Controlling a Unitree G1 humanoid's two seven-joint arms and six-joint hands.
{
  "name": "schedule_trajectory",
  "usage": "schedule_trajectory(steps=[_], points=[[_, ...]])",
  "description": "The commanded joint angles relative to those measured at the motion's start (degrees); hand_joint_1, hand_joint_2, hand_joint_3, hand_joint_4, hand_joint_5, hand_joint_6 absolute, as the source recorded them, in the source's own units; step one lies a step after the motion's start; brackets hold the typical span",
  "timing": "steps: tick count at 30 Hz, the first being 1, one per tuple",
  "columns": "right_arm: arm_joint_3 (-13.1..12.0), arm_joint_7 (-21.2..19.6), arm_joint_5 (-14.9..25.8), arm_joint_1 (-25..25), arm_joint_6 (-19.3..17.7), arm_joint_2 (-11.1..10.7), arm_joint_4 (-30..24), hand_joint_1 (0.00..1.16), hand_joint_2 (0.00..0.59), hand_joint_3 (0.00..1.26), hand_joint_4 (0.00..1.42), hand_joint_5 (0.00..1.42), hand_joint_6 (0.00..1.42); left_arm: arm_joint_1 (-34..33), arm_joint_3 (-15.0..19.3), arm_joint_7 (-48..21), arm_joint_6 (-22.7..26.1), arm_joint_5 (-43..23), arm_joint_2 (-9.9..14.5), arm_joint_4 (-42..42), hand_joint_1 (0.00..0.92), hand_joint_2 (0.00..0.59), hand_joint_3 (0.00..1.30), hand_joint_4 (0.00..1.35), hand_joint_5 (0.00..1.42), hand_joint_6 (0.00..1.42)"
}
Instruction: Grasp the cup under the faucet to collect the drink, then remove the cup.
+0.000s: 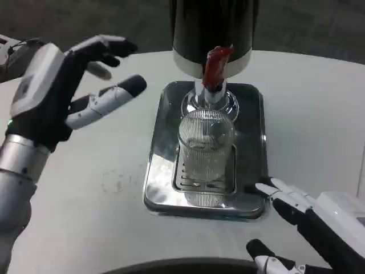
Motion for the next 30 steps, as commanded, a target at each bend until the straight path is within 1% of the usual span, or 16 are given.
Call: schedule_trajectory(steps=[1,3,5,8,10,12,17,22,24,26,30], points=[[0.3,-0.7,0.1,1.3,-0.6,0.0,0.4,0.32,0.463,0.14,0.04,0.06,0.11,-0.3,1.5,-6.7,-0.3,-9.3,-0.9,-4.1,0.0,0.032,0.3,0.27,0.32,0.39],[0.5,-0.8,-0.1,1.4,-0.3,0.2,0.4,0.32,0.463,0.14,0.04,0.06,0.11,-1.5,1.3,-12.2,2.2,-15.3,-1.4,-6.1,0.0,0.031,0.27,0.22,0.31,0.39],[1.1,-1.1,-0.7,1.8,-0.3,0.6,0.2,0.32,0.463,0.15,0.05,0.06,0.1,-3.2,0.4,-17.9,6.7,-20.8,-1.7,-7.4,0.0,0.028,0.26,0.19,0.3,0.37],[1.6,-1.1,-1.4,1.8,-0.4,0.7,0.1,0.32,0.463,0.15,0.05,0.06,0.1,-4.8,0.0,-22.5,11.5,-24.1,-1.8,-8.5,0.0,0.028,0.23,0.18,0.3,0.35],[1.9,-1.2,-1.7,1.8,-0.4,0.8,0.0,0.32,0.463,0.15,0.05,0.06,0.1,-5.4,0.0,-24.3,13.6,-24.6,-1.8,-9.1,0.0,0.024,0.19,0.16,0.28,0.32],[2.2,-1.4,-1.9,1.9,-0.6,1.0,-0.1,0.32,0.463,0.15,0.05,0.05,0.09,-5.5,0.4,-25.0,14.6,-24.6,-2.0,-9.5,0.0,0.022,0.18,0.15,0.27,0.29],[2.2,-1.5,-2.1,2.0,-0.5,1.2,-0.1,0.32,0.463,0.15,0.05,0.05,0.08,-5.6,1.0,-25.7,15.3,-24.2,-2.5,-9.9,0.0,0.017,0.17,0.14,0.25,0.27],[1.5,-1.3,-2.0,2.1,-0.4,1.0,-0.3,0.32,0.463,0.15,0.05,0.05,0.08,-5.6,1.2,-25.8,15.5,-24.0,-2.7,-10.0,0.0,0.016,0.17,0.12,0.24,0.26],[1.5,-1.3,-2.1,2.1,-0.5,1.0,-0.5,0.32,0.463,0.15,0.05,0.05,0.08,-12.5,-2.8,-32.3,20.9,-24.9,-2.2,-7.3,0.0,0.016,0.17,0.12,0.24,0.26],[1.3,-1.2,-1.9,2.0,-0.4,1.0,-0.6,0.32,0.463,0.15,0.05,0.05,0.08,-16.6,-4.8,-35.8,23.6,-24.9,-2.7,-5.2,0.0,0.016,0.16,0.12,0.24,0.26],[0.5,-1.2,-1.4,2.1,-0.3,0.9,-0.6,0.32,0.463,0.14,0.05,0.05,0.08,-18.6,-6.2,-37.5,23.0,-23.7,-4.5,-2.5,0.0,0.015,0.16,0.12,0.25,0.24]])
